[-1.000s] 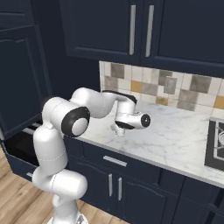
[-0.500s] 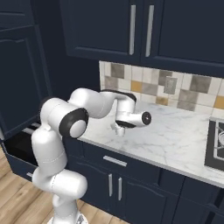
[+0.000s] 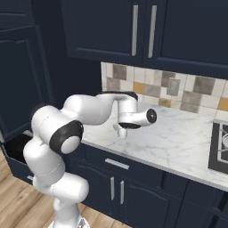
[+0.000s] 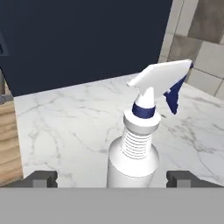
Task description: Move the cutting board and knife to the sink. Then move spray from the cabinet to the counter.
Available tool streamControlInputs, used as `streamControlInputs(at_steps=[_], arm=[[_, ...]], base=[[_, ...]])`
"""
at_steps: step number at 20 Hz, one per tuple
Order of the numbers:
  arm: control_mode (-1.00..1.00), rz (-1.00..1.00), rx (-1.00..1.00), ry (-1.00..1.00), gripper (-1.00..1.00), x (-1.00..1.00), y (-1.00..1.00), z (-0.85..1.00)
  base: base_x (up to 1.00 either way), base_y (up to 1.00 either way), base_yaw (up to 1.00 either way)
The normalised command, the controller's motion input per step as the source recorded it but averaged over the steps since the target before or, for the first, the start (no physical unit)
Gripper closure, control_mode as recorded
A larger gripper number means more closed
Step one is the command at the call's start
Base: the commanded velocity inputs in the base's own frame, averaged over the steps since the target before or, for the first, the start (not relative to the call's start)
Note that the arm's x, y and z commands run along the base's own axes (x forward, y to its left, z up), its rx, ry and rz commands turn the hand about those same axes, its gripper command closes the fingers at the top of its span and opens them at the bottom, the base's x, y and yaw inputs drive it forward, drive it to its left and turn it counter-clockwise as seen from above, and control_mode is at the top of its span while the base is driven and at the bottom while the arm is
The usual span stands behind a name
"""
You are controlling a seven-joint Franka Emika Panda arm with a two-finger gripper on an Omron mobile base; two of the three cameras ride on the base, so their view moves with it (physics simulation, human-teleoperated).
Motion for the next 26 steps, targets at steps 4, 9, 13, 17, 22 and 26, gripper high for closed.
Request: streamControlInputs(at_steps=[4, 9, 13, 17, 22, 26], arm=[[-1.0, -0.18, -0.2, 0.25, -1.0, -0.33, 0.02, 0.25], [-1.0, -0.33, -0.18, 0.29, -1.0, -0.3, 0.08, 0.36], [-1.0, -0.43, -0.02, 0.2, -1.0, -0.33, 0.03, 0.49], [-1.0, -0.49, 0.0, 0.12, -1.0, -0.5, 0.0, 0.41], [-1.0, -0.53, 0.02, 0.11, -1.0, -0.37, 0.05, 0.41], [-1.0, -0.52, 0.0, 0.0, -1.0, -0.24, 0.35, 0.11]], base=[[0.0, 0.0, 0.0], [0.0, 0.0, 0.0], [0.0, 0.0, 0.0], [0.0, 0.0, 0.0], [0.0, 0.0, 0.0], [0.0, 0.0, 0.0]])
